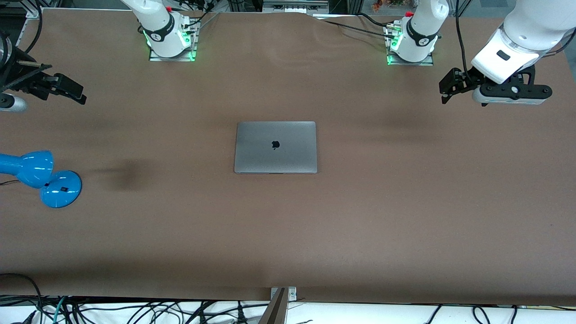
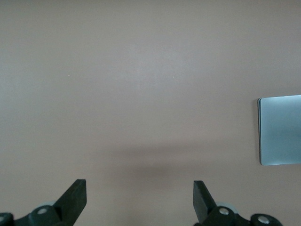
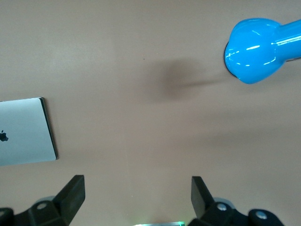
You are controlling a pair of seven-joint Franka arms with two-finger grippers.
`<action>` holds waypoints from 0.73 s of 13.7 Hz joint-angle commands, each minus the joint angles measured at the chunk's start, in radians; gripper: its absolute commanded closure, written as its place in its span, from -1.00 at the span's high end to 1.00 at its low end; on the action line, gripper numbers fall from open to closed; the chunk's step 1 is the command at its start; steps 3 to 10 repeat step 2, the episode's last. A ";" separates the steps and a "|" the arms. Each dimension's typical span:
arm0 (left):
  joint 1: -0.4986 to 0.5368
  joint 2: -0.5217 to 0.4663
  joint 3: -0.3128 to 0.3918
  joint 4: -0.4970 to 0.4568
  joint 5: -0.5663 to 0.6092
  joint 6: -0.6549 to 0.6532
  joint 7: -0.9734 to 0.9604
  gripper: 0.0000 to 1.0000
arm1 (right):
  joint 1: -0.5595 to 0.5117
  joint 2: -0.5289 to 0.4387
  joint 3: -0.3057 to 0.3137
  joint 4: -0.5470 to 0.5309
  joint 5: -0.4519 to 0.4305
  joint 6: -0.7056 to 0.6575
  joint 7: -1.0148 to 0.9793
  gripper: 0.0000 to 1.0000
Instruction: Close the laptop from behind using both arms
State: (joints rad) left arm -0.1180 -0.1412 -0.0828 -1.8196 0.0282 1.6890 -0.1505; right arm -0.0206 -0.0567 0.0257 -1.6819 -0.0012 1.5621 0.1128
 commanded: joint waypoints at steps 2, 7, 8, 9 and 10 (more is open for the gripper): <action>-0.018 -0.018 0.014 -0.018 -0.011 0.006 -0.008 1.00 | 0.007 0.000 -0.009 0.008 0.018 0.001 -0.001 1.00; -0.018 -0.018 0.014 -0.018 -0.011 0.006 -0.008 1.00 | 0.007 0.000 -0.009 0.008 0.018 0.001 -0.001 1.00; -0.018 -0.018 0.014 -0.018 -0.011 0.006 -0.008 1.00 | 0.007 0.000 -0.009 0.008 0.018 0.001 -0.001 1.00; -0.018 -0.018 0.014 -0.018 -0.011 0.006 -0.008 1.00 | 0.007 0.000 -0.009 0.008 0.018 0.001 -0.001 1.00; -0.018 -0.018 0.014 -0.018 -0.011 0.006 -0.008 1.00 | 0.007 0.000 -0.009 0.008 0.018 0.001 -0.001 1.00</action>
